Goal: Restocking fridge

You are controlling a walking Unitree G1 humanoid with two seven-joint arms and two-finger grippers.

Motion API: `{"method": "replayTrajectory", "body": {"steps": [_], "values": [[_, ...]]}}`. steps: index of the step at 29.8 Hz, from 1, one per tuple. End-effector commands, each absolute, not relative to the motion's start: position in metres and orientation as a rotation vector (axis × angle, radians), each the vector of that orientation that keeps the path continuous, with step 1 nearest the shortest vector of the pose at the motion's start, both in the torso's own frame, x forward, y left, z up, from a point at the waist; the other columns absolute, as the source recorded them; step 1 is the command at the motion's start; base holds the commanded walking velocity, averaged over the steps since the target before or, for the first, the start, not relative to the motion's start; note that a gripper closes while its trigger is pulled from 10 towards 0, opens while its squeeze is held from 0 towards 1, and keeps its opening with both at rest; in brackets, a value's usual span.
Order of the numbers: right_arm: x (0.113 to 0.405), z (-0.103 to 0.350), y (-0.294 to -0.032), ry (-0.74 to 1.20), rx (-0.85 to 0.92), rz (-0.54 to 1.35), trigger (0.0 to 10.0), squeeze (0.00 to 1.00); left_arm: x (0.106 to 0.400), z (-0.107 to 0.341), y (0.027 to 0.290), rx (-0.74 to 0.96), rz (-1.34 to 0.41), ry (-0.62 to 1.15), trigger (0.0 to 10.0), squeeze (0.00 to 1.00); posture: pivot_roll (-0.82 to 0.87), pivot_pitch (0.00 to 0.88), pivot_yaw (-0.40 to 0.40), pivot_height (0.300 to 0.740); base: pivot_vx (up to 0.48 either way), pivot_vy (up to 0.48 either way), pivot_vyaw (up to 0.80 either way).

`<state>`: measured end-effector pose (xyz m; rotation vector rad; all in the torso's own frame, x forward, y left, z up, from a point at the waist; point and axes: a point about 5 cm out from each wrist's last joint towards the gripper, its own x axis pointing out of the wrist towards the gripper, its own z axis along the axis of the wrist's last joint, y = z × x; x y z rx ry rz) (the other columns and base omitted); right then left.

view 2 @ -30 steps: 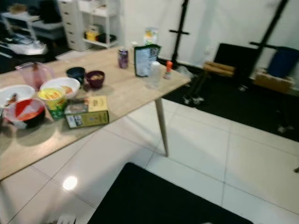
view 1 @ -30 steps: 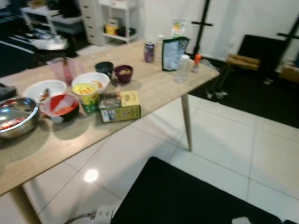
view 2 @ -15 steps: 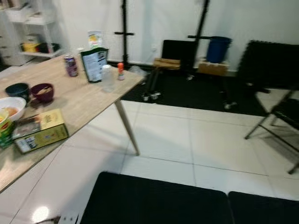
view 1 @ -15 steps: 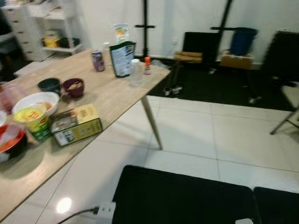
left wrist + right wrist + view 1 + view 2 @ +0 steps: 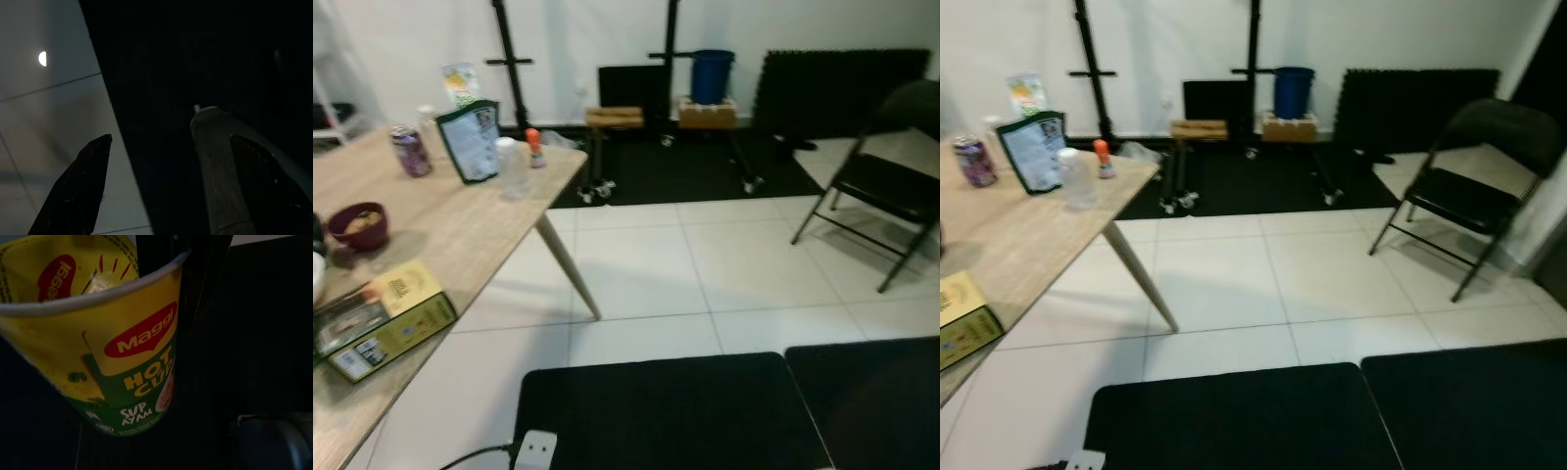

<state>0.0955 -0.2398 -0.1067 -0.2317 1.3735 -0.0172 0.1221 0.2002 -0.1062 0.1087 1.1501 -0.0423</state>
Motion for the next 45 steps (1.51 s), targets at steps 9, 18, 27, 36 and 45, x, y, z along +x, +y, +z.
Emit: {"method": "replayTrajectory", "body": {"steps": [9,18,27,36,45], "values": [[0.096,-0.106,-0.243,1.367,-0.247,-0.018,10.0,0.00,0.134,-0.103,0.198,0.130,-0.062,1.115,10.0,0.00,-0.09,0.000,0.002,0.740,0.000,0.000,-0.79],[0.099,-0.105,-0.243,1.360,-0.253,-0.011,10.0,0.00,0.139,-0.101,0.199,0.122,-0.061,1.102,10.0,0.00,-0.09,0.000,0.002,0.740,0.000,0.000,-0.79],[0.101,-0.105,-0.241,1.358,-0.245,-0.009,10.0,0.00,0.140,-0.101,0.197,0.093,-0.056,1.100,10.0,0.00,-0.08,0.000,0.006,0.740,0.000,0.000,-0.79],[0.101,-0.105,-0.241,1.356,-0.241,-0.012,10.0,0.00,0.141,-0.101,0.194,0.062,-0.056,1.098,10.0,0.00,-0.09,0.000,0.009,0.740,0.000,0.000,-0.79],[0.102,-0.105,-0.241,1.354,-0.240,-0.012,10.0,0.00,0.143,-0.100,0.193,0.055,-0.060,1.093,10.0,0.00,-0.10,0.000,0.011,0.740,0.000,0.000,-0.79]]}}
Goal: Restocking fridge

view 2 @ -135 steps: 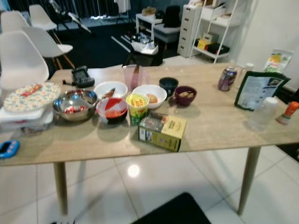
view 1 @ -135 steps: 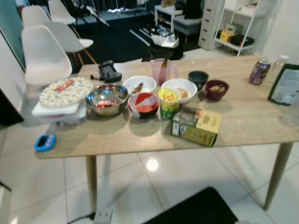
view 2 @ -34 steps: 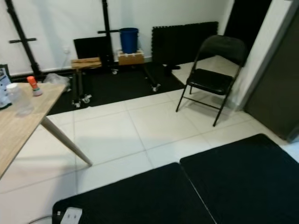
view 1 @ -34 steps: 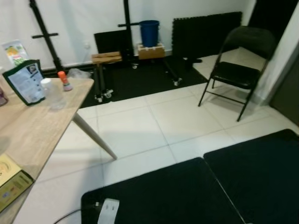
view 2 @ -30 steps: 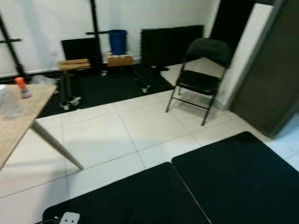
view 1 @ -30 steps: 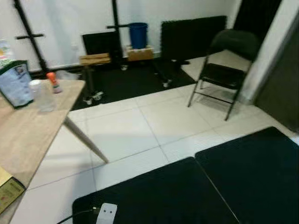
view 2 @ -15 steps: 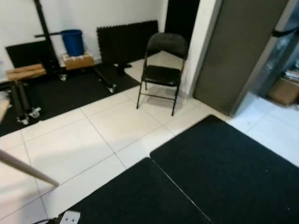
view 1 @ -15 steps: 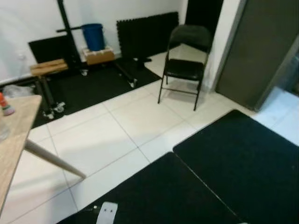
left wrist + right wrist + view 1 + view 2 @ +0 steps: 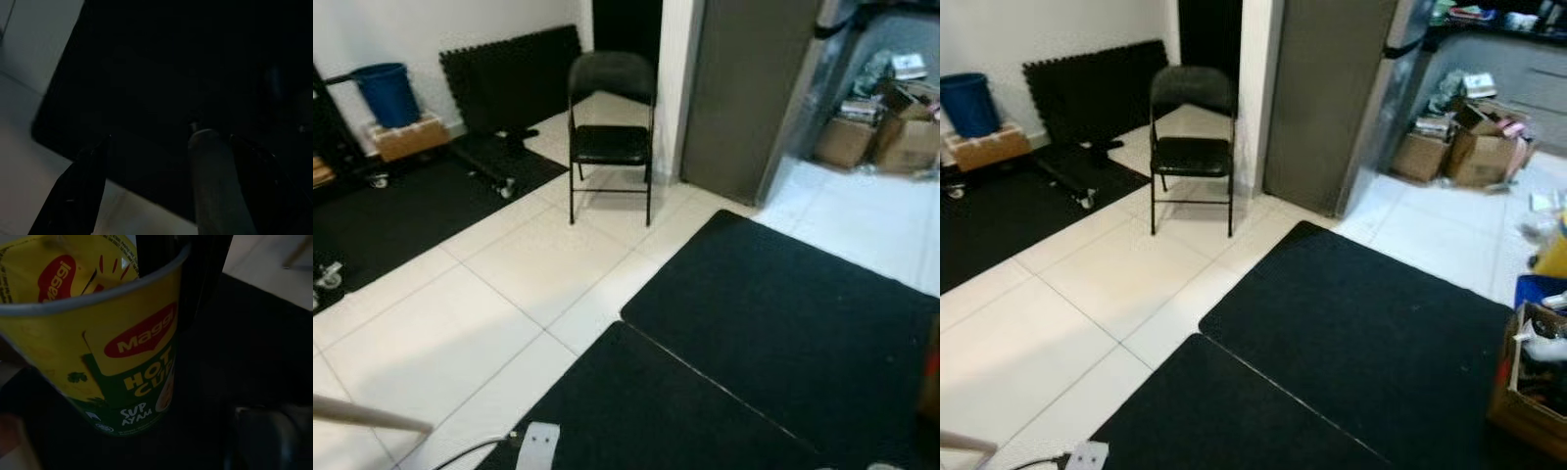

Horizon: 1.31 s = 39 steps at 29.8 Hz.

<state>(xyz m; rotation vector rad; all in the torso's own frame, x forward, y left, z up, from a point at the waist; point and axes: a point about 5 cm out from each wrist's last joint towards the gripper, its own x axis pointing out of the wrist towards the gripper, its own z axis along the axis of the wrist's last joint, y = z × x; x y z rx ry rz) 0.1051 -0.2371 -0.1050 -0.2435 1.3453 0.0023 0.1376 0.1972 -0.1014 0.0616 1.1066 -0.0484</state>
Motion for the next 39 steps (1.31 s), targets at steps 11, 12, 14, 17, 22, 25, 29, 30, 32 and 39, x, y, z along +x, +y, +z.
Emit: {"method": "replayTrajectory", "body": {"steps": [11,12,14,17,22,25,29,30,32,39], "values": [[0.1035,-0.1048,-0.2395,1.352,-0.236,-0.011,10.0,0.00,0.1435,-0.0998,0.1943,0.061,-0.064,1.096,10.0,0.00,-0.10,0.000,0.018,0.740,0.000,0.000,-0.79],[0.1035,-0.1048,-0.2395,1.352,-0.236,-0.011,10.0,0.00,0.1435,-0.0998,0.1943,0.061,-0.064,1.096,10.0,0.00,-0.10,0.000,0.018,0.740,0.000,0.000,-0.79],[0.1035,-0.1049,-0.2392,1.352,-0.235,-0.011,10.0,0.00,0.1436,-0.0997,0.1943,0.062,-0.065,1.096,10.0,0.00,-0.10,0.000,0.019,0.740,0.000,0.000,-0.79],[0.1031,-0.1051,-0.2387,1.353,-0.235,-0.009,10.0,0.00,0.1434,-0.0998,0.1943,0.064,-0.067,1.097,10.0,0.00,-0.10,0.000,0.020,0.740,0.000,0.000,-0.79],[0.0999,-0.1059,-0.2388,1.360,-0.238,-0.006,10.0,0.00,0.1410,-0.1006,0.1942,0.064,-0.071,1.103,10.0,0.00,-0.11,0.000,0.021,0.740,0.000,0.000,-0.79],[0.0983,-0.1062,-0.2388,1.364,-0.240,-0.005,10.0,0.00,0.1397,-0.1011,0.1941,0.061,-0.074,1.107,10.0,0.00,-0.11,0.000,0.020,0.740,0.000,0.000,-0.80],[0.0965,-0.1065,-0.2397,1.359,-0.248,-0.017,10.0,0.00,0.1374,-0.1020,0.1935,0.047,-0.075,1.116,10.0,0.00,-0.11,0.000,0.018,0.740,0.000,0.000,-0.52],[0.0965,-0.1065,-0.2397,1.359,-0.248,-0.017,10.0,0.00,0.1374,-0.1020,0.1935,0.047,-0.075,1.116,10.0,0.00,-0.11,0.000,0.018,0.740,0.000,0.000,0.00],[0.0969,-0.1064,-0.2397,1.356,-0.255,-0.012,10.0,0.00,0.1368,-0.1022,0.1935,0.041,-0.068,1.117,10.0,0.00,-0.10,0.000,0.015,0.740,0.000,0.000,0.00],[0.1003,-0.1057,-0.2395,1.341,-0.268,-0.001,10.0,0.00,0.1359,-0.1024,0.1942,0.038,-0.061,1.117,10.0,0.00,-0.10,0.000,0.008,0.740,0.000,0.000,0.00]]}}
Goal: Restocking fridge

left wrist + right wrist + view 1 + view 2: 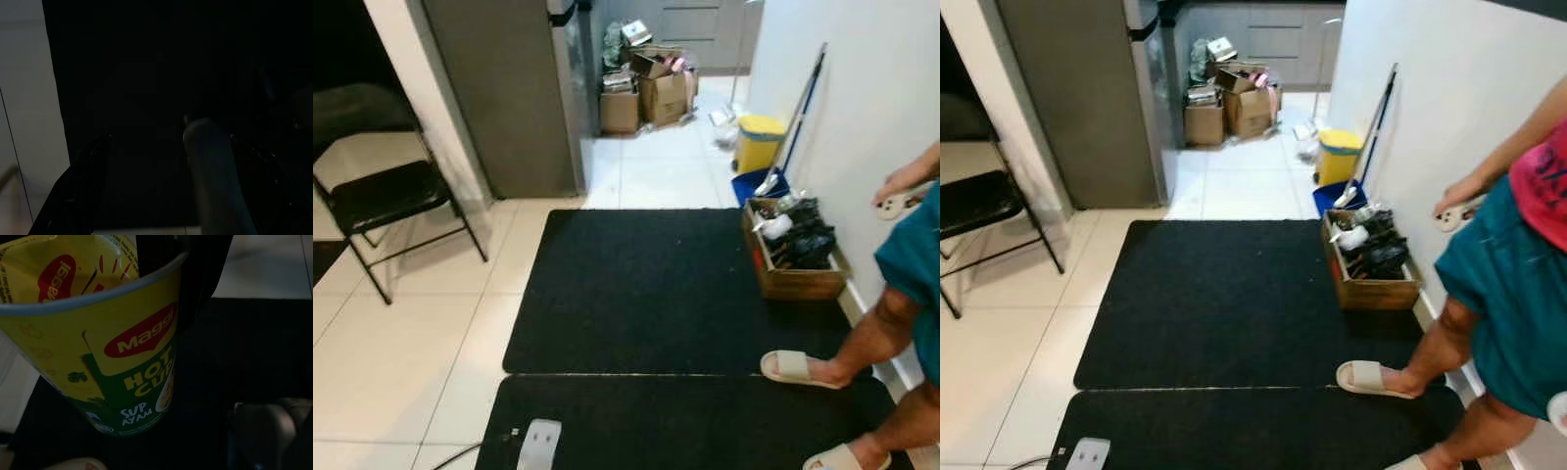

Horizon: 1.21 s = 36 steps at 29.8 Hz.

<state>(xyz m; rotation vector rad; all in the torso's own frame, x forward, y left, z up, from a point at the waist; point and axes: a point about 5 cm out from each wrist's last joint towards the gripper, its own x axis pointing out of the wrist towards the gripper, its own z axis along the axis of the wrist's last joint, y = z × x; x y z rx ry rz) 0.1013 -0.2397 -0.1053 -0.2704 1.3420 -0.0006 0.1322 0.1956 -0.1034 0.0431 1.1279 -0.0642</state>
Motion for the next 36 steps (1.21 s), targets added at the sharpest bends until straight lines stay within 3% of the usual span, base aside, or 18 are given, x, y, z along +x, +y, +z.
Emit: {"method": "replayTrajectory", "body": {"steps": [1,8,32,36], "values": [[0.1007,-0.1055,-0.2395,1.340,-0.270,-0.001,10.0,0.00,0.1357,-0.1025,0.1943,0.039,-0.062,1.119,10.0,0.00,-0.10,0.000,0.007,0.740,0.000,0.000,0.00],[0.1014,-0.1053,-0.2396,1.338,-0.273,0.001,10.0,0.00,0.1337,-0.1032,0.1933,0.041,-0.081,1.130,10.0,0.00,-0.10,0.000,0.006,0.740,0.000,0.000,0.00],[0.1054,-0.1047,-0.2379,1.331,-0.294,0.022,10.0,0.00,0.1343,-0.1028,0.1929,0.053,-0.109,1.125,10.0,0.00,-0.09,0.000,0.004,0.740,0.330,0.000,0.00],[0.1054,-0.1049,-0.2371,1.340,-0.298,0.034,10.0,0.00,0.1356,-0.1023,0.1939,0.057,-0.112,1.122,10.0,0.00,-0.09,0.000,0.004,0.740,0.346,0.000,-0.70]]}}
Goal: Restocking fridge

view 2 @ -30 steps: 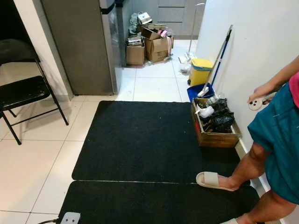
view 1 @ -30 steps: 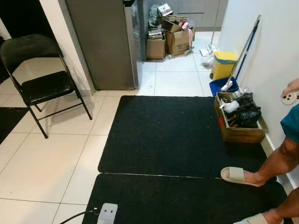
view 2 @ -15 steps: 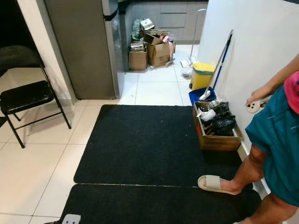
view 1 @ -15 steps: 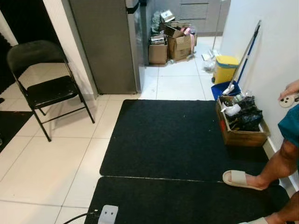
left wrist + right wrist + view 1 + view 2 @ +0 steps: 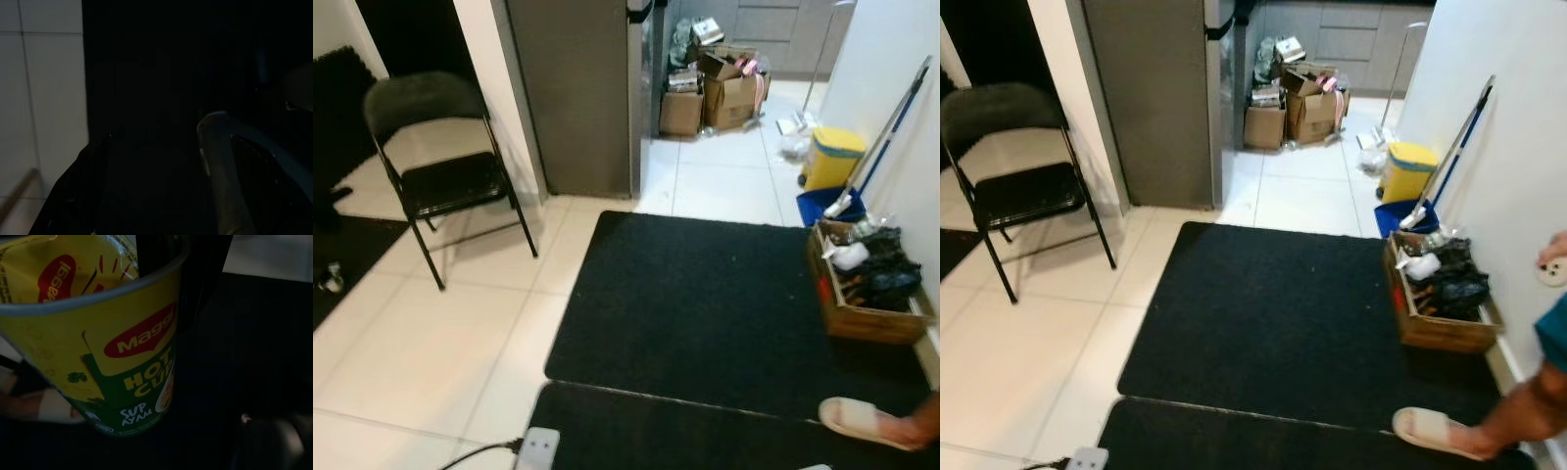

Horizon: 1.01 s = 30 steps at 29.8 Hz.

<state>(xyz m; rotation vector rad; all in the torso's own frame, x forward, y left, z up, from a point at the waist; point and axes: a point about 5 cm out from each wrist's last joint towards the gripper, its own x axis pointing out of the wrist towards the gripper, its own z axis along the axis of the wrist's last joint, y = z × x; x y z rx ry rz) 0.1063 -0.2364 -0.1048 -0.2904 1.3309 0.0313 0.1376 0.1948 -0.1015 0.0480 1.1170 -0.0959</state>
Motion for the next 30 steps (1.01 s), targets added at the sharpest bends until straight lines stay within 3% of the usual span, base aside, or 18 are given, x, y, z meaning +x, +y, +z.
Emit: {"method": "replayTrajectory", "body": {"steps": [1,9,30], "values": [[0.1054,-0.1049,-0.2371,1.340,-0.298,0.034,10.0,0.00,0.1356,-0.1023,0.1939,0.057,-0.112,1.122,10.0,0.00,-0.09,0.000,0.004,0.740,0.349,0.000,-0.78],[0.1050,-0.1052,-0.2366,1.340,-0.292,0.025,10.0,0.00,0.1364,-0.1016,0.1964,0.071,-0.116,1.121,10.0,0.00,-0.09,0.000,0.008,0.740,0.345,0.000,-0.76],[0.1098,-0.1040,-0.2364,1.324,-0.292,0.021,10.0,0.00,0.1389,-0.1012,0.1936,0.071,-0.124,1.117,10.0,0.00,-0.10,0.000,0.015,0.740,0.345,0.000,0.00]]}}
